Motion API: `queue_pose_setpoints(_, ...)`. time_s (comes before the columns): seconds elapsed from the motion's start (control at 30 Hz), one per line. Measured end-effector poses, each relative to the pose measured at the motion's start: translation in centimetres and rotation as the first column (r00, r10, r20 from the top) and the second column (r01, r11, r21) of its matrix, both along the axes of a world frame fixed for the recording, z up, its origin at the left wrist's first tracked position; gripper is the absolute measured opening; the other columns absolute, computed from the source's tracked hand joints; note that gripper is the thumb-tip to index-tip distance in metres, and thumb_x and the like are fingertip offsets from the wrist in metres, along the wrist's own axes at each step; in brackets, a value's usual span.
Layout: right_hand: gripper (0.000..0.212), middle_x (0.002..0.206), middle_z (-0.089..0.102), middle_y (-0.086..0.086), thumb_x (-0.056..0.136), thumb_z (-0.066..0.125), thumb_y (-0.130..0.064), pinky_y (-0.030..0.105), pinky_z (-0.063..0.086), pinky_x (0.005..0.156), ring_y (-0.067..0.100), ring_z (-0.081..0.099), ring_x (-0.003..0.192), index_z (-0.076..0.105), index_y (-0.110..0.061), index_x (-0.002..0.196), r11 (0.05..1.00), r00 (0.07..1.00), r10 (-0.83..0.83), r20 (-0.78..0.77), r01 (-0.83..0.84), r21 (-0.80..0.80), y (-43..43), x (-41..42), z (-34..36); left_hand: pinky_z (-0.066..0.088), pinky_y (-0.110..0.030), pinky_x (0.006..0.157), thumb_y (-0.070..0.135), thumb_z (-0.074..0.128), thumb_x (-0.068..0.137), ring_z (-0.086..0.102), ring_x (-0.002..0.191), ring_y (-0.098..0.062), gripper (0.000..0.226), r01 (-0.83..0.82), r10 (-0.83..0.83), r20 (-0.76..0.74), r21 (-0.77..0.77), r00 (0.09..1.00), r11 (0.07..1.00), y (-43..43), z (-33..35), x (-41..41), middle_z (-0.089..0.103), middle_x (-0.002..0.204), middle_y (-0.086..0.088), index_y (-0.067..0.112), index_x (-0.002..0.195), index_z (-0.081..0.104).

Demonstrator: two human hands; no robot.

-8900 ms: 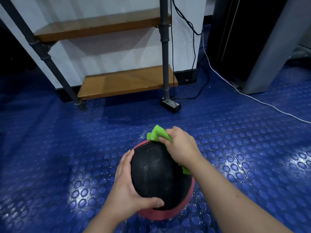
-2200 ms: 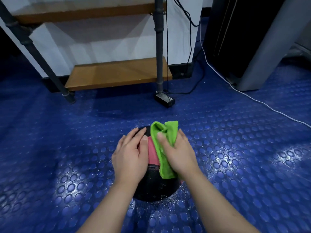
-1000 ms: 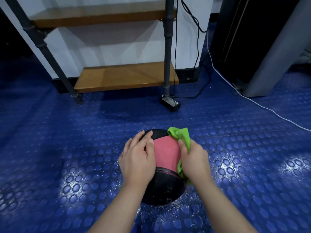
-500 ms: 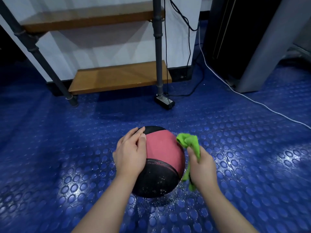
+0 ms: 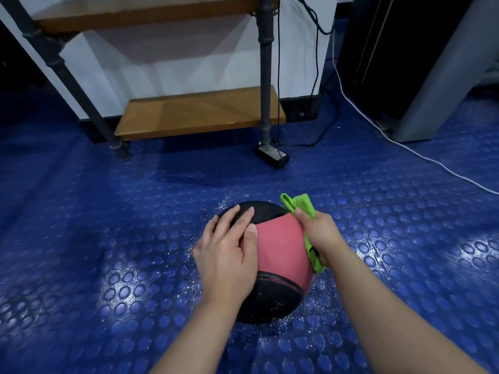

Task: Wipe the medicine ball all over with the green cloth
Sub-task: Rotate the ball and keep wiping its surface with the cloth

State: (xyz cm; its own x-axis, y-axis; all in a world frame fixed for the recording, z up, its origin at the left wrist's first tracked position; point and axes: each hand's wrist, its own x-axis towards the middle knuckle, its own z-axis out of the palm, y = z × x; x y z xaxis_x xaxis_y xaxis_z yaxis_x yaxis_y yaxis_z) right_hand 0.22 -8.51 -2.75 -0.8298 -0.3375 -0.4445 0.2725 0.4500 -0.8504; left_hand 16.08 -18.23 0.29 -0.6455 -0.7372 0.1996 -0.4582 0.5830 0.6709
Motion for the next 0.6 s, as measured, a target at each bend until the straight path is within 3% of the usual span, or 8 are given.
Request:
queue_pose_setpoints(0.1,0.034,0.072,0.06,0.006,0.093,0.055,-0.036,0.034,0.043,0.067,0.023,0.055,0.069,0.064,-0.004,0.083,0.996,0.995,-0.09,-0.047,0.09,-0.016,0.2,0.9,-0.1,0.03,-0.051,0.111,0.064,0.019,0.086,0.031,0.142,-0.009,0.059,-0.003,0.002,0.035,0.022,0.999,1.0,-0.3,0.2,-0.4,0.046,0.144,0.029,0.051,0.13,0.056)
queue_pose_setpoints(0.17,0.03,0.067,0.058,-0.001,0.095,0.053,-0.034,0.03,0.036,0.058,0.024,0.054,0.071,0.06,-0.013,0.076,0.992,0.979,-0.091,-0.18,0.104,0.066,0.5,2.5,0.9,0.034,-0.054,0.109,0.064,0.02,0.086,0.032,0.141,-0.008,0.059,-0.014,0.013,0.04,0.046,0.999,0.999,-0.7,0.4,-0.6,0.047,0.143,0.028,0.051,0.129,0.057)
queue_pose_setpoints(0.23,0.02,0.067,0.055,-0.009,0.097,0.051,-0.033,0.032,0.03,0.058,0.022,0.053,0.073,0.059,-0.022,0.083,0.988,0.946,-0.085,-0.313,0.12,0.095,1.0,4.8,2.2,0.037,-0.055,0.107,0.062,0.025,0.088,0.034,0.14,-0.008,0.053,-0.029,0.026,0.039,0.079,0.999,0.996,-1.2,0.7,-0.8,0.048,0.142,0.028,0.051,0.129,0.057)
queue_pose_setpoints(0.3,0.016,0.073,0.06,-0.013,0.098,0.05,-0.032,0.021,0.036,0.058,0.017,0.057,0.076,0.062,-0.027,0.089,0.99,0.905,-0.14,-0.402,0.14,-0.029,1.4,7.7,3.1,0.037,-0.054,0.107,0.055,0.032,0.094,0.035,0.139,-0.008,0.043,-0.039,0.035,0.039,0.111,0.999,0.993,-1.7,0.8,-1.1,0.048,0.142,0.028,0.049,0.128,0.058)
queue_pose_setpoints(0.37,0.019,0.1,0.068,-0.014,0.097,0.049,-0.032,0.01,0.041,0.08,0.006,0.061,0.099,0.067,-0.03,0.105,0.982,0.853,-0.163,-0.495,0.095,-0.161,1.3,10.1,2.8,0.036,-0.053,0.108,0.048,0.039,0.099,0.036,0.139,-0.01,0.036,-0.06,0.053,0.056,0.127,0.997,0.99,-2.0,0.9,-1.5,0.048,0.142,0.027,0.047,0.129,0.059)
queue_pose_setpoints(0.43,0.033,0.133,0.056,-0.015,0.095,0.05,-0.023,0.017,0.029,0.109,0.001,0.041,0.132,0.059,-0.035,0.125,0.988,0.78,-0.074,-0.621,-0.027,-0.152,0.8,11.4,2.3,0.036,-0.053,0.107,0.046,0.039,0.099,0.035,0.139,-0.011,0.037,-0.082,0.072,0.081,0.117,0.994,0.99,-2.0,1.0,-1.8,0.047,0.144,0.025,0.046,0.131,0.058)
queue_pose_setpoints(0.5,0.044,0.143,0.046,-0.013,0.093,0.049,-0.02,0.027,0.023,0.116,0.004,0.029,0.141,0.048,-0.035,0.134,0.989,0.722,0.026,-0.692,-0.117,-0.086,0.6,10.5,1.9,0.033,-0.052,0.107,0.048,0.036,0.1,0.033,0.138,-0.014,0.039,-0.099,0.083,0.124,0.124,0.989,0.987,-1.9,1.2,-2.3,0.044,0.146,0.024,0.046,0.134,0.055)
queue_pose_setpoints(0.6,0.036,0.133,0.05,-0.02,0.097,0.047,-0.033,0.025,0.03,0.11,0.003,0.04,0.131,0.055,-0.032,0.132,0.984,0.786,0.115,-0.608,-0.174,-0.038,0.3,7.2,2.8,0.027,-0.053,0.106,0.052,0.034,0.1,0.028,0.138,-0.018,0.041,-0.104,0.075,0.174,0.163,0.982,0.981,-1.7,1.6,-2.3,0.038,0.149,0.024,0.048,0.139,0.048)
